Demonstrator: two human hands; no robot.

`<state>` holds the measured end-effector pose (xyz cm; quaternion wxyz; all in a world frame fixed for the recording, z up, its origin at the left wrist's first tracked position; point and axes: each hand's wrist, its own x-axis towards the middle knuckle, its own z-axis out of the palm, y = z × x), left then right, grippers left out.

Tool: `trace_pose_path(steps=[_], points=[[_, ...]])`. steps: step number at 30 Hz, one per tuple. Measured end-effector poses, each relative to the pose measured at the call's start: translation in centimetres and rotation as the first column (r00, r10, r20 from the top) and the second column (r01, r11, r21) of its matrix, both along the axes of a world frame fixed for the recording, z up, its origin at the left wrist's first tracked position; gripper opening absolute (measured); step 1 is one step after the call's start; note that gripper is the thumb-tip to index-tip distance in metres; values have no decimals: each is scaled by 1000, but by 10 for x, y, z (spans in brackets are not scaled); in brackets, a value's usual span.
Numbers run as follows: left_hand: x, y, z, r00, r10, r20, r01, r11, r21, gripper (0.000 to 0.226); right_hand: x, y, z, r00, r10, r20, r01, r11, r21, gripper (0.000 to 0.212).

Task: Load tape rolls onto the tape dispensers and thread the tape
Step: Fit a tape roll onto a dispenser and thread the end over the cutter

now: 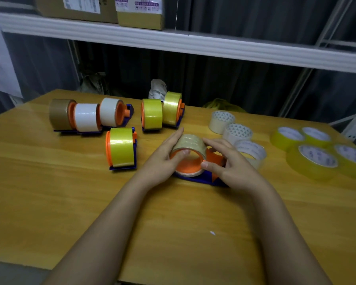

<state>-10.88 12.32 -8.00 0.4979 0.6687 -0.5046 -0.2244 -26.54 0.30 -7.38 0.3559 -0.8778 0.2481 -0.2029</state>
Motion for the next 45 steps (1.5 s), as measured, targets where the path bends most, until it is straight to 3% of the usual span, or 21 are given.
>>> trace_pose_path(steps=[13,26,30,33,38,45], points=[[-1,-2,-7,997,-32,72,31,999,9,72,1,7,-1,992,-25,125,29,999,-34,60],[-2,-6,-10,981,171,96,-161,981,-109,76,-1,4,-3,998,-13,68,9,998,58,65],[-1,-3,-11,992,37,119,-34,999,-30,93,1,4,-7,997,-25,73,25,1000,7,64],[-3,-3,-11,993,34,117,-31,999,-23,106,1,5,-5,997,-21,67,21,1000,10,64],[-6,-7,-13,967,145,211,-128,988,-92,96,1,8,-4,1000,8,22,-8,1000,-19,75],[-5,-6,-13,966,134,221,-117,989,-88,91,5,13,-4,997,-61,42,64,994,-85,85]])
